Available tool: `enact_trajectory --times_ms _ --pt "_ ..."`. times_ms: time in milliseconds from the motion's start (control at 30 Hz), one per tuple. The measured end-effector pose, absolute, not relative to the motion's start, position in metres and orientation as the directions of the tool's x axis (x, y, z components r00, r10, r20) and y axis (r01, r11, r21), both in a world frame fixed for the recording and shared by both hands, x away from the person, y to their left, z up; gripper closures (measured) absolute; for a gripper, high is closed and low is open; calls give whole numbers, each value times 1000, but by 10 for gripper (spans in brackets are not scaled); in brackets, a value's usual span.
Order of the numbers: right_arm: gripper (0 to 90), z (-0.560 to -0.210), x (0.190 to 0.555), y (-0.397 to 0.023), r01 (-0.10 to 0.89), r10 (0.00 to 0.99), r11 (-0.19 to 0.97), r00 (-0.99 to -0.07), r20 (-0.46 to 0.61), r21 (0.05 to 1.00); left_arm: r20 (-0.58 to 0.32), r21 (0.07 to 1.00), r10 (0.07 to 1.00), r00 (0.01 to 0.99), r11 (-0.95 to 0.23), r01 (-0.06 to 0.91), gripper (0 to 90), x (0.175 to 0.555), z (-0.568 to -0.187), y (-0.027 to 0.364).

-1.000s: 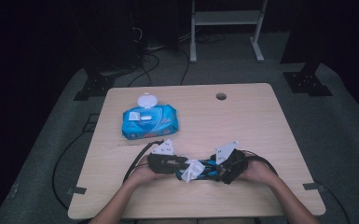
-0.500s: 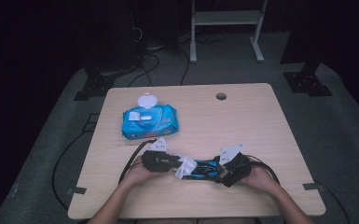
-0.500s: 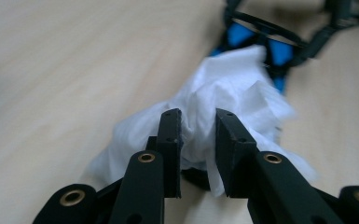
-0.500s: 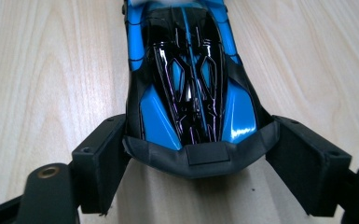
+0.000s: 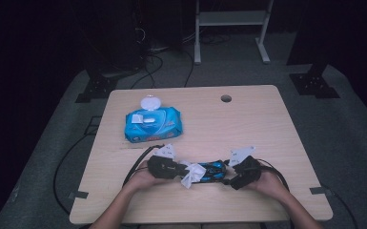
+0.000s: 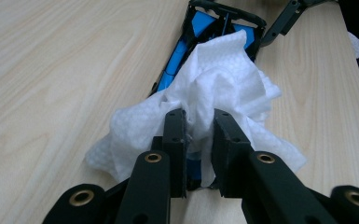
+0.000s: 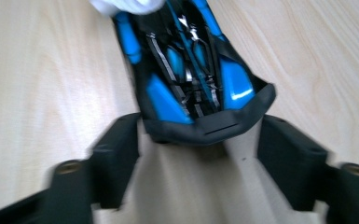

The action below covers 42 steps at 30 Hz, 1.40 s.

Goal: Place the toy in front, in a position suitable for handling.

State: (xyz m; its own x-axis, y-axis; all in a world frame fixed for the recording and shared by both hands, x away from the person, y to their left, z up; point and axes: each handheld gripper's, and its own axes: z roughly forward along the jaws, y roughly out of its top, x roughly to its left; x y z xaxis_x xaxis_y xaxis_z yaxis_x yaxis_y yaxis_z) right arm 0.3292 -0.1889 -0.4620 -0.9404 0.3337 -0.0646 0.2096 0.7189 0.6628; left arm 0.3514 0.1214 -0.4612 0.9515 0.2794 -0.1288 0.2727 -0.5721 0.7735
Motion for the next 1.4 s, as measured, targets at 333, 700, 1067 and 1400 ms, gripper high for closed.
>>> enact_trajectory --times_ms 333,700,1067,1400 --pt "439 -467 331 -190 265 367 659 -930 7 704 -82 808 312 947 -536 247 764 353 -458 98" --pt "334 -457 329 -187 268 431 587 -902 -15 764 -69 809 313 947 -539 236 757 355 -458 91" --pt "286 -466 335 -186 305 417 606 -908 33 735 -115 817 317 941 -508 271 758 359 -462 102" --pt "184 -471 357 -180 149 246 672 -969 -29 726 -108 811 310 945 -522 264 759 359 -459 93"
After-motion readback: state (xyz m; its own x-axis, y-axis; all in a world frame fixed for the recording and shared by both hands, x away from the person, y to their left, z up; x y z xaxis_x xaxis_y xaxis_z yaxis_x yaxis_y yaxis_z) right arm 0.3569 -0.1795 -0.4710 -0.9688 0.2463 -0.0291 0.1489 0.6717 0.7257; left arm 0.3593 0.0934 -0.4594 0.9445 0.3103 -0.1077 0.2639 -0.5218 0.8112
